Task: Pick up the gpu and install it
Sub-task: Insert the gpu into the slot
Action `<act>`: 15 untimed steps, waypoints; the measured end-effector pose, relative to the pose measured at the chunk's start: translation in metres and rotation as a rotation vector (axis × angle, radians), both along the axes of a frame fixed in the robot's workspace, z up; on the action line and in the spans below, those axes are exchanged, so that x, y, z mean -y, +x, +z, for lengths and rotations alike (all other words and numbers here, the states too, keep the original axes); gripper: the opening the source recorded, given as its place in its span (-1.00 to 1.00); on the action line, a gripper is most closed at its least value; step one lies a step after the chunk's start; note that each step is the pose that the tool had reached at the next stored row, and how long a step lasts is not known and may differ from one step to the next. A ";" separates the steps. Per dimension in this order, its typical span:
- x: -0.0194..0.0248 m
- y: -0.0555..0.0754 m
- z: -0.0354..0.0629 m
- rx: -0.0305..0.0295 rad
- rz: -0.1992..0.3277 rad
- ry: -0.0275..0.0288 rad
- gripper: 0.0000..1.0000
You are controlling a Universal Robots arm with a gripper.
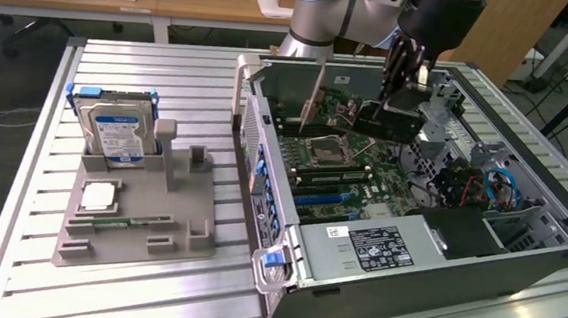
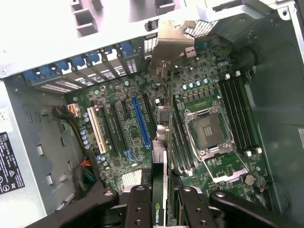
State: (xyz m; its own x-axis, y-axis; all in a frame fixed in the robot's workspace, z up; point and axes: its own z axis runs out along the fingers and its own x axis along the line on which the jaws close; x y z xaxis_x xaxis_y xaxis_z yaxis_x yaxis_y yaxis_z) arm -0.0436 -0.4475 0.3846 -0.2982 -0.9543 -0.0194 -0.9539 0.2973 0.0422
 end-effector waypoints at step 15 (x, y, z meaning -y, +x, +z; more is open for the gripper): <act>0.0000 0.000 -0.0023 0.0034 0.137 -0.0002 -0.47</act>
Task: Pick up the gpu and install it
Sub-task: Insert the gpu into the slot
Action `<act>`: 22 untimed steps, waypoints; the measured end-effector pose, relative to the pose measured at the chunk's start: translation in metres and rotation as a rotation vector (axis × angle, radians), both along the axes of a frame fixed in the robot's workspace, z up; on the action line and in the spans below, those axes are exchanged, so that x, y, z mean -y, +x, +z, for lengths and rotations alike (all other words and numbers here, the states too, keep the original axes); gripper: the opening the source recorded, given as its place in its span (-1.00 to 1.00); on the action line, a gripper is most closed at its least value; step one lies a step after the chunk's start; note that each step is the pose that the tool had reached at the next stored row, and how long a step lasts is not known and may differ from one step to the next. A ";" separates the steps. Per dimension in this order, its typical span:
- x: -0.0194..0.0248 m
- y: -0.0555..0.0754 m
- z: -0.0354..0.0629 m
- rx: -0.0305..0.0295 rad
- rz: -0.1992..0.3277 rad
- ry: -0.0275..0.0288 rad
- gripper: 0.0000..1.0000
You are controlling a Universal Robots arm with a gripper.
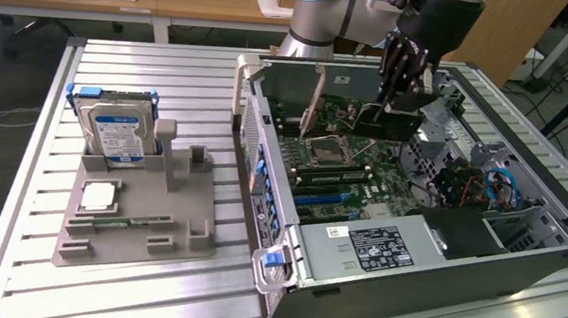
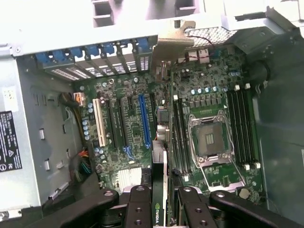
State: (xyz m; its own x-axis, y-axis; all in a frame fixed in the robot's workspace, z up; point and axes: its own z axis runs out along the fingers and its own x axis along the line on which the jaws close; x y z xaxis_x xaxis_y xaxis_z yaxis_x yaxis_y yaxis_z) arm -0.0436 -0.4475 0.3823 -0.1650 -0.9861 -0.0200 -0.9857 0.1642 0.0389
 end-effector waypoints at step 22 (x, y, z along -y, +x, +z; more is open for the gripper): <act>0.0000 0.000 -0.0030 0.0004 0.147 0.0002 -0.47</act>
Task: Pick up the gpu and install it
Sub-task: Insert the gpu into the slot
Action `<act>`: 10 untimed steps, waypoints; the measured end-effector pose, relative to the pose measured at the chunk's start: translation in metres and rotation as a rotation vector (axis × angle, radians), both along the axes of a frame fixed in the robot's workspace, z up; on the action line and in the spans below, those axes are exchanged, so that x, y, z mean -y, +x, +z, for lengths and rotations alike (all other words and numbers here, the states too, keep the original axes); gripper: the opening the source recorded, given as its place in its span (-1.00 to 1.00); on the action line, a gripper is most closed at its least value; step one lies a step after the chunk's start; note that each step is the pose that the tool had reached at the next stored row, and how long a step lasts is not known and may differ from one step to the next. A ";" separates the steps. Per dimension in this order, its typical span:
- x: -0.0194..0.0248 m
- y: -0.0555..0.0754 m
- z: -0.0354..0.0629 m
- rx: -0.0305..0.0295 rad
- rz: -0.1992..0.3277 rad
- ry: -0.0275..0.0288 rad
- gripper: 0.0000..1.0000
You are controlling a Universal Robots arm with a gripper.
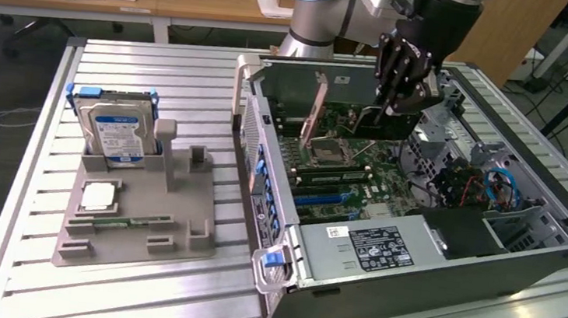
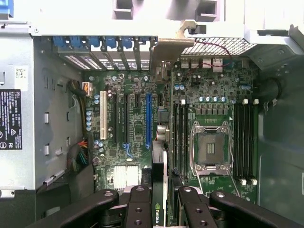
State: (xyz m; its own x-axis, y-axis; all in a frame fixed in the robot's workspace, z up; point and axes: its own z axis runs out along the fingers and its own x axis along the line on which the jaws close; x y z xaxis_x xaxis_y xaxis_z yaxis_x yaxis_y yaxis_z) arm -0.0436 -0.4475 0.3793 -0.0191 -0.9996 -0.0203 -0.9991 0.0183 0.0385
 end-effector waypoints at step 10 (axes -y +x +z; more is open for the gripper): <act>0.0001 0.000 -0.0159 0.0073 0.000 0.0003 -0.47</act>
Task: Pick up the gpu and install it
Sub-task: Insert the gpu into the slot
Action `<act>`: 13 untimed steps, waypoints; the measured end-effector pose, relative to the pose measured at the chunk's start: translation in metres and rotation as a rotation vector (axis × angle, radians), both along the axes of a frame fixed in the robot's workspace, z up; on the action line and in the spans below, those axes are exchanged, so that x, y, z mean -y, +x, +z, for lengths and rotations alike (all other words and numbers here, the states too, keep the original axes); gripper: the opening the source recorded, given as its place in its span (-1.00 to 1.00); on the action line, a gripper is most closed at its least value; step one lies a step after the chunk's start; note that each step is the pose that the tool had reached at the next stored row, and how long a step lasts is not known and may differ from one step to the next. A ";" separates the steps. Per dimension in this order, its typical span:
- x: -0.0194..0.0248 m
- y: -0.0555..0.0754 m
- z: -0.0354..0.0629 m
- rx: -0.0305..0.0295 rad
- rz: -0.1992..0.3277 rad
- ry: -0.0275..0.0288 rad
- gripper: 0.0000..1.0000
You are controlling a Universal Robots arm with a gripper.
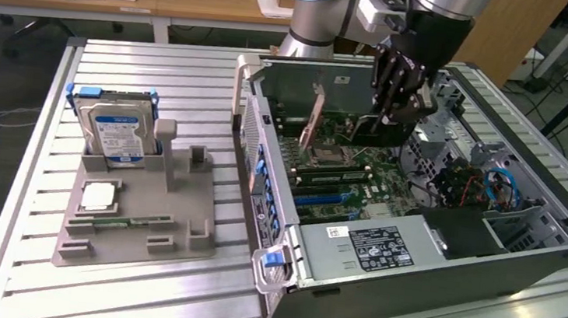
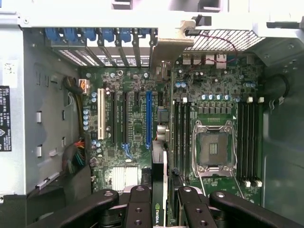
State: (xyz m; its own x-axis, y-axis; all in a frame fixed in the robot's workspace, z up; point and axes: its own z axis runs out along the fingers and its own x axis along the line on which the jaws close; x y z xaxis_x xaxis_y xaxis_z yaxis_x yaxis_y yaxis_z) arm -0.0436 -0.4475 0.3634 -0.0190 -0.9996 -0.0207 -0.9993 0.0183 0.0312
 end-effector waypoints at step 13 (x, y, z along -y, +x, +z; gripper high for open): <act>0.0001 0.000 -0.0133 0.0018 0.000 0.0000 -0.47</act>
